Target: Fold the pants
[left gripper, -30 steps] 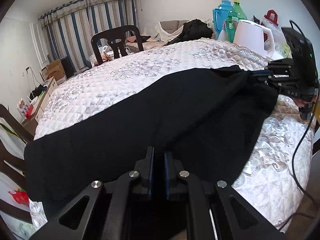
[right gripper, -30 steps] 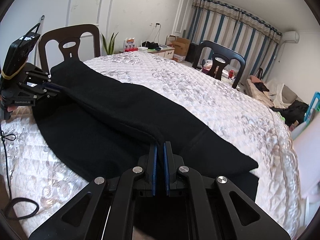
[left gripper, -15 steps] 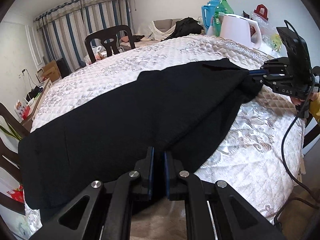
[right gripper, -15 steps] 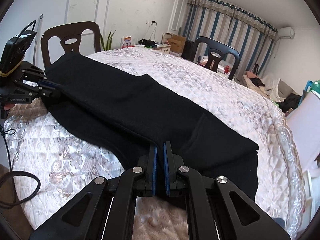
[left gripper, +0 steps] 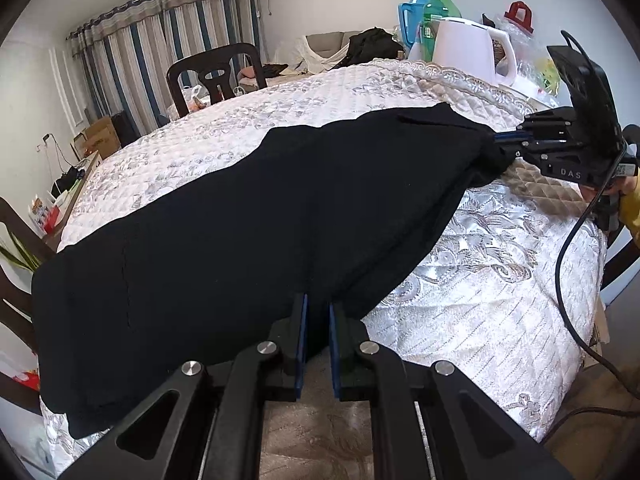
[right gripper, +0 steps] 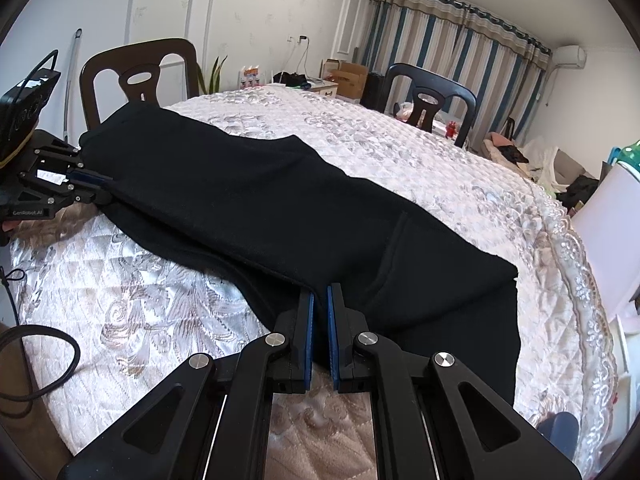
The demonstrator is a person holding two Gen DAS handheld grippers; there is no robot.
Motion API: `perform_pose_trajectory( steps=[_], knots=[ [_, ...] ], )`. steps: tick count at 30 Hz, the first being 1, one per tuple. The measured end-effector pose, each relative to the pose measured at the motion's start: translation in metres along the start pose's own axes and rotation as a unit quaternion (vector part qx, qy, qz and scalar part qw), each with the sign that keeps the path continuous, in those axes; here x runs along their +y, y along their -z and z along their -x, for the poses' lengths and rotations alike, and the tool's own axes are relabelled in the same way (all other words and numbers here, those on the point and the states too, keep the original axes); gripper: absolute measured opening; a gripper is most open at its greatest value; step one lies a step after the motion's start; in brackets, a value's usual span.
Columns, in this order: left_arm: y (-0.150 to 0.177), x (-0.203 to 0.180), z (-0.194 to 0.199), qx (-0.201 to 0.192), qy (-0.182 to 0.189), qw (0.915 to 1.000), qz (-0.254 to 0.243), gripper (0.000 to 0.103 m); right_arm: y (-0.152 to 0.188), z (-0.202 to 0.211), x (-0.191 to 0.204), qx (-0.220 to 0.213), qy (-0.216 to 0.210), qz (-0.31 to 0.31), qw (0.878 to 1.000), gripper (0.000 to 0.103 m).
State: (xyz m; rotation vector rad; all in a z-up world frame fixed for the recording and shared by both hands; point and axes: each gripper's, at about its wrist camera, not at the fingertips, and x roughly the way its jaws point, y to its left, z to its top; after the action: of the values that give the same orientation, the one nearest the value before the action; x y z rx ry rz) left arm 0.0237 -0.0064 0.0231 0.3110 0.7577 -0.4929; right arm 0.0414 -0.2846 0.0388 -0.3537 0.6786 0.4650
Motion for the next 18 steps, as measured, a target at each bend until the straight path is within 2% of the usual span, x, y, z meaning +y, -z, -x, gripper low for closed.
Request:
perform_pose_trajectory(
  steps=[6,14,18],
  knots=[
    [0.0026,0.0014,0.0010,0.002,0.006,0.9999,0.013,0.013,0.0047,-0.0017,0.0028,0.013,-0.003,0.003,1.000,0.006],
    [0.0069,-0.0041,0.0031,-0.001,-0.001,1.0000,0.003,0.014,0.0068,-0.0028,0.0021,0.022,-0.006,-0.003,1.000,0.006],
    [0.0063,-0.0028,0.0059,0.002,0.012,0.9998,0.013,0.021,0.0080,-0.0022,-0.0029,0.031,-0.017,-0.028,0.999,0.007]
  ],
)
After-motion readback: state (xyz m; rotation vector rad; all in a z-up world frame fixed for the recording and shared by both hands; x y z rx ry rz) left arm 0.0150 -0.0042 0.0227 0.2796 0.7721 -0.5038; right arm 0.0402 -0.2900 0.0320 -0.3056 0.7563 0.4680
